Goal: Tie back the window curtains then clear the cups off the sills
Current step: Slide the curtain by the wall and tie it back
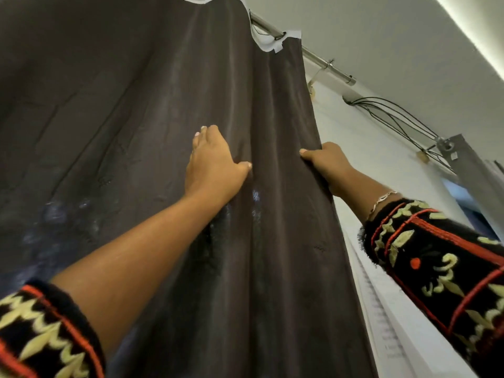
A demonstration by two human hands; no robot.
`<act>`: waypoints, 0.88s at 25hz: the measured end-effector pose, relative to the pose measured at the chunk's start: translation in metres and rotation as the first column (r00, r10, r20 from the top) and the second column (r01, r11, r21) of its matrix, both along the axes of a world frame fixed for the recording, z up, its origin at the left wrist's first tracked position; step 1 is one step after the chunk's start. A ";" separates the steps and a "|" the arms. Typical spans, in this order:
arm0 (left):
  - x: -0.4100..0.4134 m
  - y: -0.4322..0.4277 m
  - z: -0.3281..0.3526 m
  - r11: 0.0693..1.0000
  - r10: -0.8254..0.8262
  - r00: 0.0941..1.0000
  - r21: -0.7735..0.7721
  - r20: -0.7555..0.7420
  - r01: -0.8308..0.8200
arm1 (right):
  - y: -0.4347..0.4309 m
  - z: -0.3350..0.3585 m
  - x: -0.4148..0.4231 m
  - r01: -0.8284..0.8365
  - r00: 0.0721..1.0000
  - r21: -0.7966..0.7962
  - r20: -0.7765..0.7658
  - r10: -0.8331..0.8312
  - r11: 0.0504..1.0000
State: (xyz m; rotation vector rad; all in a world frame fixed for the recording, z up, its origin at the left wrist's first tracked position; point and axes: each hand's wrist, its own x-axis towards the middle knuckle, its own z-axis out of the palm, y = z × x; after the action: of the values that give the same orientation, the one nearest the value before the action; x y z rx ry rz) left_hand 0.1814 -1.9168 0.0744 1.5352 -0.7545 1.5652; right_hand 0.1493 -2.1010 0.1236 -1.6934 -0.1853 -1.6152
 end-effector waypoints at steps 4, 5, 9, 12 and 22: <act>0.024 -0.015 0.007 0.993 -0.049 0.998 -0.105 0.036 0.053 | -0.023 0.004 0.015 0.628 0.777 -0.364 0.250 -0.578 0.687; 0.029 -0.019 0.009 0.991 -0.044 0.998 -0.122 0.051 0.050 | -0.029 0.003 0.019 0.674 0.733 -0.396 0.258 -0.629 0.624; 0.047 -0.031 0.013 0.985 -0.064 0.994 -0.152 0.091 0.078 | -0.079 0.010 0.035 0.793 0.545 -0.426 0.177 -0.819 0.436; 0.054 -0.045 0.005 0.992 -0.039 0.984 -0.112 0.173 0.058 | -0.124 0.017 0.037 0.831 0.465 -0.416 0.152 -0.872 0.370; 0.055 -0.122 -0.004 0.986 0.109 0.962 0.094 0.252 -0.137 | -0.238 0.075 0.053 0.761 0.568 -0.300 -0.120 -0.814 0.575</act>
State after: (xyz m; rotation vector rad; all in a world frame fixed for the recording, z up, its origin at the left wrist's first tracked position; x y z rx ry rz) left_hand 0.2364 -2.0387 0.0704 1.5077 -0.9111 1.8584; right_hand 0.2019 -2.3394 0.1983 -2.3267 0.6738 -2.0235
